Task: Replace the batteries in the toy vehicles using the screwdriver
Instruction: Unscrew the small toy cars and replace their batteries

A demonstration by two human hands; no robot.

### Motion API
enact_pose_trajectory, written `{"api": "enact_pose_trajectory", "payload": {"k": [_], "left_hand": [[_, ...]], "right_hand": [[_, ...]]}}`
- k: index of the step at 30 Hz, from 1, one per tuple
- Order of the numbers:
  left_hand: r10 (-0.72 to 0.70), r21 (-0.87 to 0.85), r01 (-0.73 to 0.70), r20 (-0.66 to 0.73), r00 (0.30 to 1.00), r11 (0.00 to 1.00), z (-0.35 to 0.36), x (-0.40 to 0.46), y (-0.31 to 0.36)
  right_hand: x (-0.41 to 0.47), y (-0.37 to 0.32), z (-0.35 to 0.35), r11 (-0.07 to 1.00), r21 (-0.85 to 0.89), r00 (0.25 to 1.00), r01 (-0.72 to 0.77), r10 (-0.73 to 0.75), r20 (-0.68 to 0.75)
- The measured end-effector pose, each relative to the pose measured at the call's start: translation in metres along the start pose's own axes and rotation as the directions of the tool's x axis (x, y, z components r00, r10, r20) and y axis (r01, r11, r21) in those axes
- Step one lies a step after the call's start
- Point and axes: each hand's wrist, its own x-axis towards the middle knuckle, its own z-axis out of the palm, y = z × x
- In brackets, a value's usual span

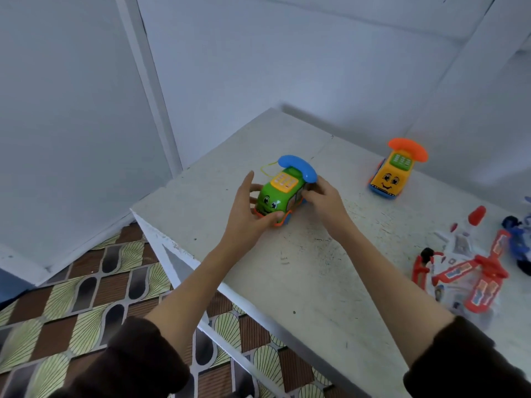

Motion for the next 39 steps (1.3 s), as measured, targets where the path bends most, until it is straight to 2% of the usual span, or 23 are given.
{"api": "enact_pose_trajectory", "payload": {"k": [4,9,18,24,30,33,36,39], "left_hand": [[-0.008,0.088,0.004,0.05,0.999,0.996,-0.001,0.003,-0.004],[0.007,0.132,-0.015,0.062,0.998,0.991,0.003,0.01,-0.008],[0.056,0.115,-0.065,0.078,0.995,0.991,0.011,0.018,-0.009],[0.063,0.134,-0.073,0.077,0.995,0.988,0.009,0.018,-0.01],[0.089,0.189,-0.105,0.092,0.992,0.976,0.009,0.018,-0.009],[0.085,0.196,-0.103,0.102,0.991,0.975,0.01,0.017,-0.011],[0.071,0.176,-0.085,0.086,0.994,0.981,0.011,0.016,-0.012],[0.044,0.13,-0.043,-0.007,0.999,0.991,0.012,0.008,-0.009]], "right_hand": [[0.0,-0.001,0.001,0.987,0.155,0.999,-0.038,0.032,0.036],[0.006,-0.002,0.003,0.999,0.021,0.999,0.028,-0.027,-0.04],[0.016,-0.004,-0.002,0.983,0.186,0.999,-0.006,0.015,-0.049],[0.017,-0.002,-0.002,0.977,0.211,0.999,-0.018,0.025,-0.031],[0.016,0.0,-0.002,0.988,0.154,1.0,-0.016,0.017,-0.008],[0.013,-0.002,-0.005,0.997,0.073,0.999,-0.023,0.021,0.025],[0.005,-0.003,-0.006,0.997,-0.07,0.999,-0.029,0.026,-0.047],[-0.014,-0.001,-0.005,0.979,-0.203,0.99,0.003,-0.031,-0.138]]}}
